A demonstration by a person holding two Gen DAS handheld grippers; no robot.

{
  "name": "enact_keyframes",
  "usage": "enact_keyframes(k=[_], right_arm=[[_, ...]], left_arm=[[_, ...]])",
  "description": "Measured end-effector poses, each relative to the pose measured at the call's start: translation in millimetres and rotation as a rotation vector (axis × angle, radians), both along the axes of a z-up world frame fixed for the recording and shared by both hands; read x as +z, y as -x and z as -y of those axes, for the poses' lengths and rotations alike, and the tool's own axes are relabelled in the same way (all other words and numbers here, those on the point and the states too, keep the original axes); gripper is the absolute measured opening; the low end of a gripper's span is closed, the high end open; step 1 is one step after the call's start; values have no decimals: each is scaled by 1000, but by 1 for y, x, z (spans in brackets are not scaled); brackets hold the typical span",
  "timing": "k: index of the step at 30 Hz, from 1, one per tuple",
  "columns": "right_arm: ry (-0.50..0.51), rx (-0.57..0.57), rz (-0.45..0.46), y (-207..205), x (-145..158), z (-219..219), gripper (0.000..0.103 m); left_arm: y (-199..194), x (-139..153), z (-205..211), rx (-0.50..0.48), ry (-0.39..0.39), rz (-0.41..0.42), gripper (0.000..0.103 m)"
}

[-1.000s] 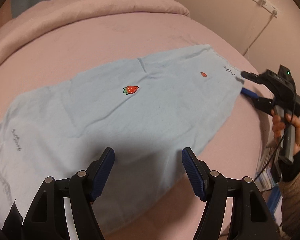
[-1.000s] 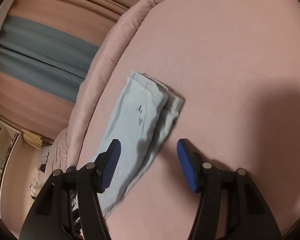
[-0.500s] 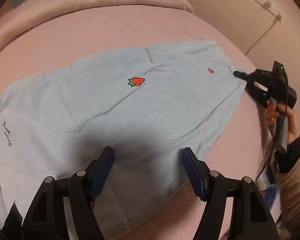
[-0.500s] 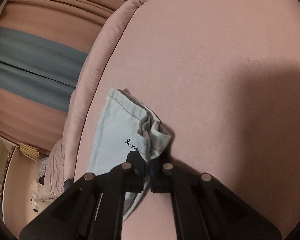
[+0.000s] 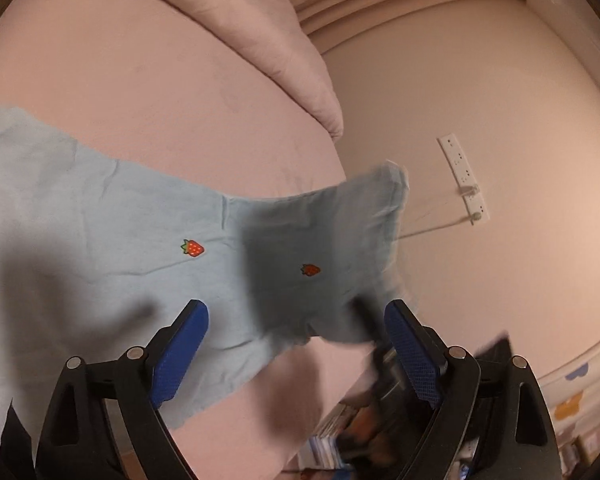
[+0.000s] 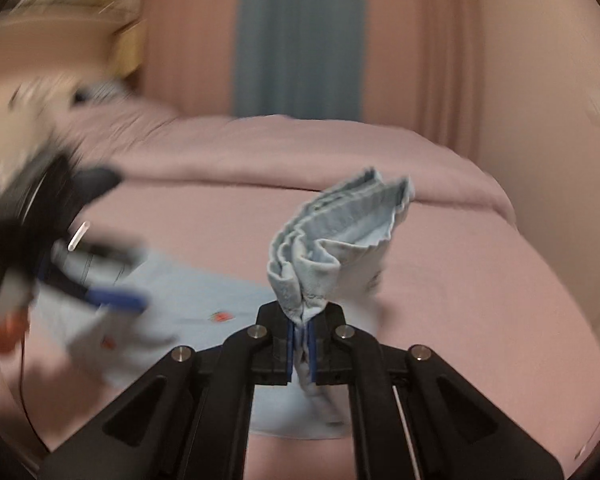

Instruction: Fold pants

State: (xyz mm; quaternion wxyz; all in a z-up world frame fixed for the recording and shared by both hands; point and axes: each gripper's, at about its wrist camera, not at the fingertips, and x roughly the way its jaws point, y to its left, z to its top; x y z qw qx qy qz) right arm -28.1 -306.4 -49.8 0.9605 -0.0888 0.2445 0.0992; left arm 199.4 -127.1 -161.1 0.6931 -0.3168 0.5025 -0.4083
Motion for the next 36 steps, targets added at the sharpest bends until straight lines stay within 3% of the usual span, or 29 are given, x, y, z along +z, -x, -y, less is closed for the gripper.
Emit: enact_keyframes(k=[4, 9, 12, 15, 16, 17, 18, 19, 23, 26, 29, 32, 34, 36], right_arm=[[200, 106, -57, 0, -45, -68, 7], [229, 154, -125, 1, -69, -88, 9], [232, 153, -125, 2, -71, -82, 24], [208, 161, -143, -6, -72, -78, 24], [207, 165, -155, -5, -74, -77, 24], [209, 168, -161, -7, -76, -81, 24], [215, 167, -162, -10, -76, -81, 15], [225, 164, -160, -15, -75, -83, 14], [214, 156, -114, -24, -62, -92, 13], [180, 188, -78, -26, -49, -111, 13], [183, 257, -75, -29, -45, -140, 13], [252, 302, -123, -39, -61, -160, 15], [272, 302, -176, -45, -71, -164, 19], [235, 320, -213, -47, -70, -159, 29]], left_arm=[[-12, -22, 0, -6, 5, -76, 89], [-35, -57, 2, 39, -57, -200, 89], [-41, -53, 5, 53, -63, -185, 86], [-42, -52, 14, 25, -172, -157, 47], [-43, -54, 16, 10, -196, -152, 25], [-41, -53, 16, 3, -213, -145, 11], [-41, -50, 13, 12, -222, -129, 10], [-38, -49, 7, 24, -210, -117, 10], [-30, -22, -36, 78, -155, -19, 8], [-25, -13, -71, 120, -196, 27, 8], [-33, -22, -78, 139, -238, 8, 8], [-34, -34, -88, 158, -326, -14, 8], [-33, -37, -94, 186, -355, -32, 9], [-34, -41, -102, 205, -328, -72, 13]])
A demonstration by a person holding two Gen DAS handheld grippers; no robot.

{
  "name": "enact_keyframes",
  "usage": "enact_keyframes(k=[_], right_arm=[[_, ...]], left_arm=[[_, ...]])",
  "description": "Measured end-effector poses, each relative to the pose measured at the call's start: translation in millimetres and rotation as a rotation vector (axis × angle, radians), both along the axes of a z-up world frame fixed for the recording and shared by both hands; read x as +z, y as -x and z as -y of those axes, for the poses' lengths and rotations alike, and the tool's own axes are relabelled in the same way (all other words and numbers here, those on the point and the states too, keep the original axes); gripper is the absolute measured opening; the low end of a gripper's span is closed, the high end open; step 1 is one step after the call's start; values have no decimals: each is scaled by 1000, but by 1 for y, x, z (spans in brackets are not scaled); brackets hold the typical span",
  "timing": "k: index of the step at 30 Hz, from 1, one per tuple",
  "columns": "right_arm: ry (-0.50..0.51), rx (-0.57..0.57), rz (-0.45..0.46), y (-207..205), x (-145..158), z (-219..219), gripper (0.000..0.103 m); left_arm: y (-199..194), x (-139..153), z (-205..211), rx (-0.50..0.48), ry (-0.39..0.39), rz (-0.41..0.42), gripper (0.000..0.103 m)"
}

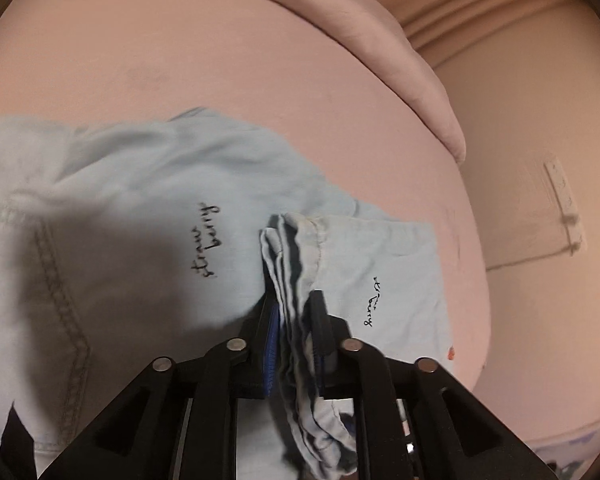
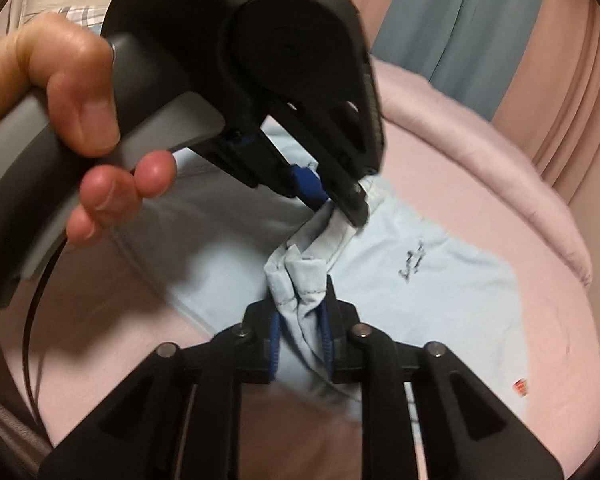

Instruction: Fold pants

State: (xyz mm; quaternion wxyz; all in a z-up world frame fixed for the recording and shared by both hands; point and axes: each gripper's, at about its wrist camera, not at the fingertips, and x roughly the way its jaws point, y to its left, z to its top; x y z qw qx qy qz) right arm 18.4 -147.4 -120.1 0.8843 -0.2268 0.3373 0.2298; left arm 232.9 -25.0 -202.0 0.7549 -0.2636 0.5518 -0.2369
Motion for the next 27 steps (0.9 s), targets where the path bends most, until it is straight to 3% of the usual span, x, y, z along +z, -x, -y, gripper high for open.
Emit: enact_keyframes(k=[1, 2, 3, 5, 7, 9, 12, 14, 15, 18, 19, 22, 27], right_arm=[[-51, 11, -27, -1, 5, 7, 41], [-96, 6, -48, -1, 11, 12, 43], [-143, -10, -71, -2, 19, 23, 44], [-260, -38, -121, -3, 36, 48, 44], [-388, -111, -143, -8, 57, 90, 43], [-440, -204, -154, -12, 68, 116, 43], [-428, -377, -132, -18, 74, 146, 29], [-460, -442, -137, -30, 73, 158, 29], [-476, -472, -144, -38, 70, 163, 28], [-493, -523, -157, -40, 55, 161, 29], [-484, -528, -174, -38, 49, 157, 29], [-393, -522, -205, -26, 24, 135, 28], [-370, -513, -208, -27, 10, 156, 25]], left_arm=[[1, 3, 5, 12, 5, -11, 14], [2, 7, 3, 22, 0, -10, 17], [8, 13, 0, 26, -39, 23, 20], [16, 32, 0, 24, -136, 109, 40], [20, 44, 6, 0, -143, 165, 44], [19, 52, 23, -48, -107, 184, 44], [20, 58, 63, -147, -35, 207, 44], [21, 55, 96, -221, -14, 213, 44], [23, 53, 103, -237, -31, 217, 44], [26, 25, 125, -289, -225, 173, 44], [30, 15, 123, -298, -264, 166, 39], [42, 13, 102, -287, -261, 187, 29], [64, 12, 69, -250, -216, 143, 26]])
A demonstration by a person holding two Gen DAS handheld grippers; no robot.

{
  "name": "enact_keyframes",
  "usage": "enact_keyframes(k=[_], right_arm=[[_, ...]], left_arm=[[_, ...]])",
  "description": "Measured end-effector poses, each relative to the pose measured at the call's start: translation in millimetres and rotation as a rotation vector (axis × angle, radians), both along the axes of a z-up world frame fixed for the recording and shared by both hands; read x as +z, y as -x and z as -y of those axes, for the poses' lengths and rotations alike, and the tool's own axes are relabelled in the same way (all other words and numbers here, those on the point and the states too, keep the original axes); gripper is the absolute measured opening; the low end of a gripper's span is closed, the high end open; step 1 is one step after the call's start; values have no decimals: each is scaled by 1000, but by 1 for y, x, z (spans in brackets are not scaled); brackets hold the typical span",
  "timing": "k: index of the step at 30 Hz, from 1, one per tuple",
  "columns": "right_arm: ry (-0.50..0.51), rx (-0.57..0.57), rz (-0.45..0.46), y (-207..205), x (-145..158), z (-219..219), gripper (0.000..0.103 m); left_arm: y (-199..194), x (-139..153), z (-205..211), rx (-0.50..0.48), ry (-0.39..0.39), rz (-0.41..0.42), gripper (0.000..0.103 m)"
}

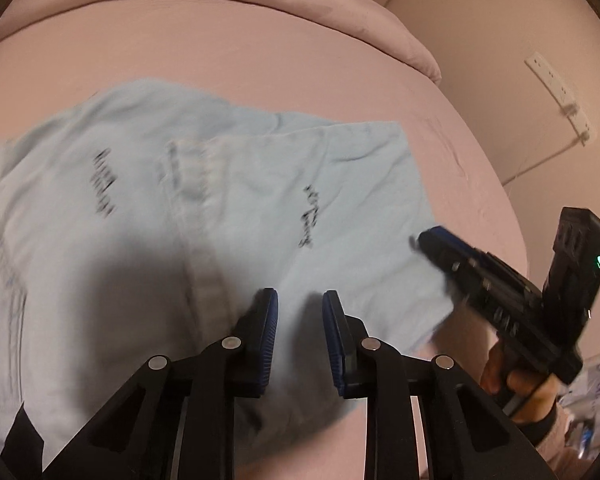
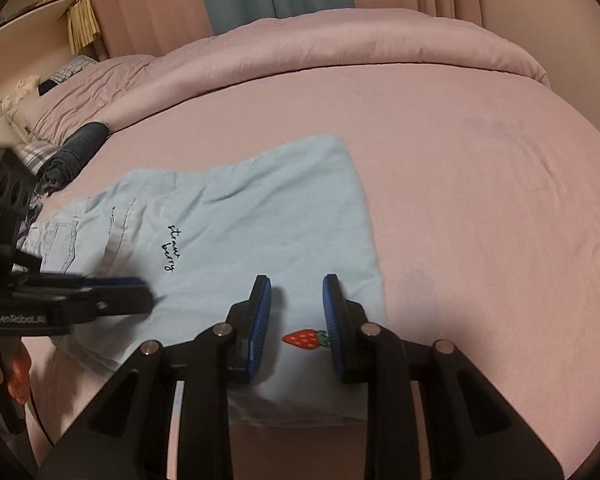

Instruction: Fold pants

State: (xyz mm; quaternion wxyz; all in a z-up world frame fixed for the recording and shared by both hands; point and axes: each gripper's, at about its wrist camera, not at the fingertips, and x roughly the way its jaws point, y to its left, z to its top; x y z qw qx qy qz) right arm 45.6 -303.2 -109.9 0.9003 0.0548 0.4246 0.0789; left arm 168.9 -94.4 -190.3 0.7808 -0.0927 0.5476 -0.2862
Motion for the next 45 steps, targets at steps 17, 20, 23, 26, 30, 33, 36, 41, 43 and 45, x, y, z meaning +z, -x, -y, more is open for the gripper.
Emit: enact_keyframes(k=[17, 20, 23, 26, 30, 33, 36, 41, 43, 45], right_arm=[[-84, 366, -147, -75, -7, -94, 16], [-52, 378, -209, -96, -26, -119, 12], [25, 380, -205, -112, -35, -139, 1], [-18, 306, -250, -130, -33, -138, 2], [-12, 330, -147, -112, 4, -134, 12], [4, 401, -153, -91, 14, -131, 11], [43, 452, -197, -81, -1, -136, 9], [78, 491, -212, -82, -29, -167, 6], [7, 472, -206, -87, -21, -163, 7], [-121, 451, -206, -90, -10, -151, 8]], left_arm=[[26, -3, -41, 76, 132, -32, 26], [36, -3, -63, 68, 148, -30, 26], [37, -4, -74, 79, 185, -50, 26], [45, 4, -86, 88, 194, -44, 26], [62, 15, -108, 100, 166, -18, 42], [77, 11, -122, 104, 181, -27, 43], [83, 6, -127, 121, 188, -43, 43], [94, 11, -140, 123, 173, -42, 43], [98, 15, -145, 123, 169, -45, 43], [99, 20, -149, 127, 166, -38, 43]])
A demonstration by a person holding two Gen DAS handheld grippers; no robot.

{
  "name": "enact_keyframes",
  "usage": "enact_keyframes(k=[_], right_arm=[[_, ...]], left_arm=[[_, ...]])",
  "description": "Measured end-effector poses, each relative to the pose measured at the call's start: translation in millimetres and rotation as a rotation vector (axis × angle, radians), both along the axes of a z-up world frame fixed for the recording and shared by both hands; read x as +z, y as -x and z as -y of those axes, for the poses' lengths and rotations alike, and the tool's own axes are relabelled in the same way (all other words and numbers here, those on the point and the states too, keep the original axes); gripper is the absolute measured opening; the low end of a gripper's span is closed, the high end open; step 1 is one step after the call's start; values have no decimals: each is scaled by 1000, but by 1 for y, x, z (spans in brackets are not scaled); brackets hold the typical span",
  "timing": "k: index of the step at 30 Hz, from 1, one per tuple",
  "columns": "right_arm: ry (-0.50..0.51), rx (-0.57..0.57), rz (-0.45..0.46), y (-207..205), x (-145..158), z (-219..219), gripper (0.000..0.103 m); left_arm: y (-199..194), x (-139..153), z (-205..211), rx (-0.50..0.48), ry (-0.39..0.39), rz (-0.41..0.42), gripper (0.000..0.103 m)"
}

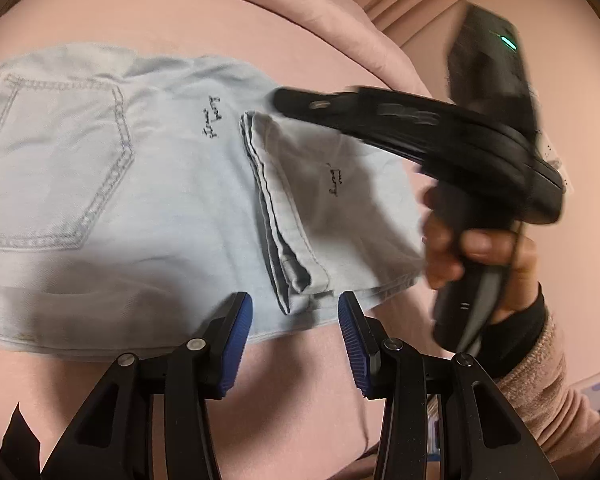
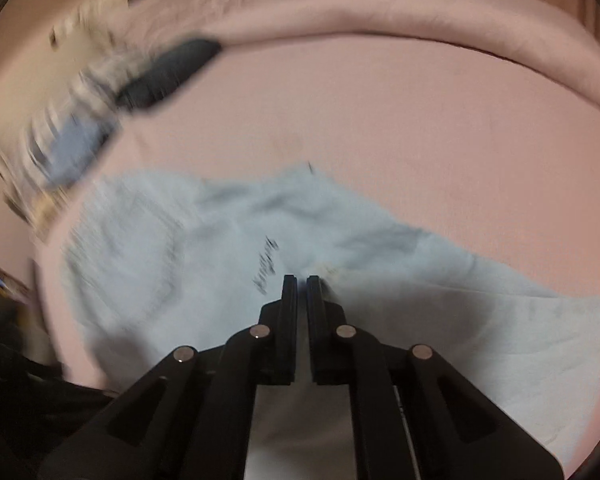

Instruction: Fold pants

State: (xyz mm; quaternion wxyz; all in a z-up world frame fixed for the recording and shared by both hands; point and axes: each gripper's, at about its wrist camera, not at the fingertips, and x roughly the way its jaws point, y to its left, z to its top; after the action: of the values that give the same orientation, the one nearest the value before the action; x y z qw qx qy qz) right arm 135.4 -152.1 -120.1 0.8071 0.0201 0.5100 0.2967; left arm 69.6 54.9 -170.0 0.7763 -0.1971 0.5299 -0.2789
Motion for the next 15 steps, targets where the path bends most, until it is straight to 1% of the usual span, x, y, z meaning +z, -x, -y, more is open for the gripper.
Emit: enact_keyframes(k=[2, 3, 6, 8, 10, 11, 12, 13, 14, 15], right_arm=[[-81, -39, 8, 3, 14, 19, 7], [-79, -52, 18, 7, 19, 28, 8], [-11, -95, 49, 26, 27, 63, 8], [63, -133, 75, 37, 29, 83, 9], [120, -184, 93, 50, 29, 110, 9], [121, -203, 88, 55, 29, 123, 9], [111, -225, 76, 60, 27, 136, 9], [101, -238, 68, 63, 24, 144, 9], [99, -258, 52, 69, 17, 156, 10], [109, -271, 32, 73, 9, 161, 10]], left_arm=[[-1, 9, -5, 3, 9, 21, 43], [-3, 13, -4, 2, 12, 30, 43], [-10, 26, -1, -17, 19, 70, 43], [-19, 33, 9, -41, 32, 99, 43], [-32, 34, 22, -69, 54, 104, 43], [-37, 31, 30, -87, 67, 98, 43], [-45, 28, 38, -94, 61, 94, 43], [-49, 19, 44, -99, 22, 79, 43], [-52, 5, 47, -93, -47, 36, 43], [-51, -5, 47, -93, -71, 2, 43]])
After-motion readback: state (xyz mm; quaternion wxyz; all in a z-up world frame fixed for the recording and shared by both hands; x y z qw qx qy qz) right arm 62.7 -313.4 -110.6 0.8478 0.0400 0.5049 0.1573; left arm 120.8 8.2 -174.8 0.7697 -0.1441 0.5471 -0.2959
